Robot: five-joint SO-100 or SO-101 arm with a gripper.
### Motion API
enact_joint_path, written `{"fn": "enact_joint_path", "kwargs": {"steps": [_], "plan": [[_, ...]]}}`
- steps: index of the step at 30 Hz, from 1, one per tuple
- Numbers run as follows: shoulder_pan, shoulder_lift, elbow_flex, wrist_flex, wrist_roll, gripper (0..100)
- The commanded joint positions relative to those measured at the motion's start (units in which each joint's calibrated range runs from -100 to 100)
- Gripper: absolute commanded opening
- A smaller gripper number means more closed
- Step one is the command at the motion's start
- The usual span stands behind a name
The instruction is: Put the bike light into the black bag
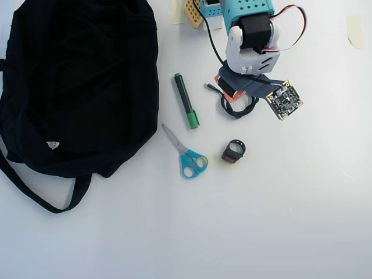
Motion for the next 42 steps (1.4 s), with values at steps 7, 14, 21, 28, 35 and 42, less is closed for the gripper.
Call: {"fn": "enact_joint_path", "kwargs": {"steps": [7, 14, 21, 28, 35, 42], "plan": [[0.66, 8.25, -9.83, -2.19, -0.16, 3], [2.08, 18.55, -22.68, -1.59, -0.21, 3], [2.98, 25.27, -31.03, -1.59, -0.37, 3], [1.63, 30.91, -37.50, -1.76, -2.99, 3], [1.33, 35.56, -43.88, -2.71, -3.94, 3], [0.21, 39.04, -47.47, -2.79, -6.25, 4]]}}
